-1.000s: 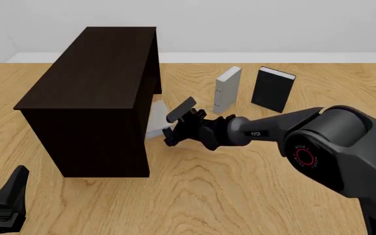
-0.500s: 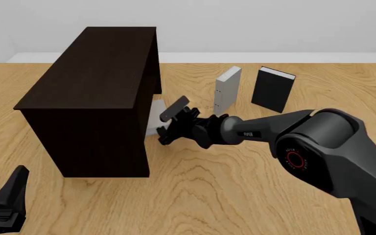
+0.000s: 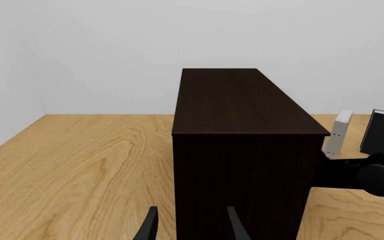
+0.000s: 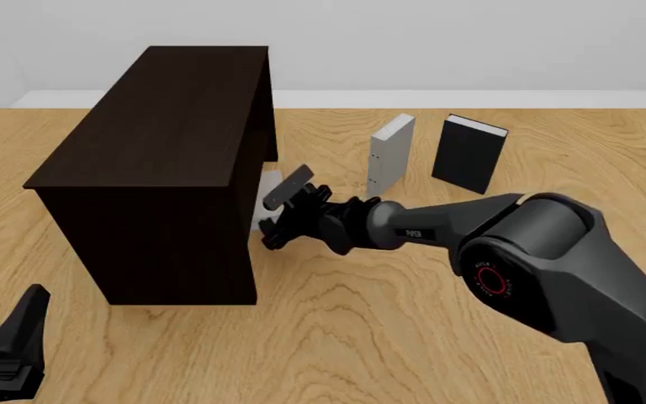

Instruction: Pick up the book on the right and place it under the cabinet shelf.

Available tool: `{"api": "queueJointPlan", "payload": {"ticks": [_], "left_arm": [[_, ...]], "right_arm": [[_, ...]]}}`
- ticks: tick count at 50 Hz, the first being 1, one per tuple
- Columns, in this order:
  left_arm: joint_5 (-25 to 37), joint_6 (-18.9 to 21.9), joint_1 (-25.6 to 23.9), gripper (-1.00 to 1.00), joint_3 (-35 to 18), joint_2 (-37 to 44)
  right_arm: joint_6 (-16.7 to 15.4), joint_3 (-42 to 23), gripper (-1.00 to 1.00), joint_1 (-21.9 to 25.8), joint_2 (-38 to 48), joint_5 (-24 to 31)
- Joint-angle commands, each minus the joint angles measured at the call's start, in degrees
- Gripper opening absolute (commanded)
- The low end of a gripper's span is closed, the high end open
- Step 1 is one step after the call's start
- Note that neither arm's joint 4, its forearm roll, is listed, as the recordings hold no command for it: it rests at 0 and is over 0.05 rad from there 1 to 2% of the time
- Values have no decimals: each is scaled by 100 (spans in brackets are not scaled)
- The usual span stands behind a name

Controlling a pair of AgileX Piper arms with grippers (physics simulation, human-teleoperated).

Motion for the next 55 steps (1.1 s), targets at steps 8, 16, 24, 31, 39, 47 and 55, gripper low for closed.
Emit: {"api": "queueJointPlan", "payload": {"ticks": [8, 16, 24, 31, 39, 47, 55], "left_arm": [[0, 0, 0, 100, 0, 0], [0, 0, 0, 100, 0, 0], [0, 0, 0, 100, 0, 0], [0, 0, 0, 100, 0, 0], [0, 0, 0, 100, 0, 0], [0, 0, 0, 100, 0, 0], [0, 0, 0, 100, 0, 0]], "right_arm": [[-36, -78, 100, -12, -88, -13], [-63, -25, 100, -43, -128, -26], [-82, 144, 100, -147, -212, -71], [-123, 360, 100, -239, -311, -131], [-51, 807, 100, -317, -722, -258], [41, 1202, 100, -279, -1150, -371], [112, 1662, 100, -303, -1755, -463]]}}
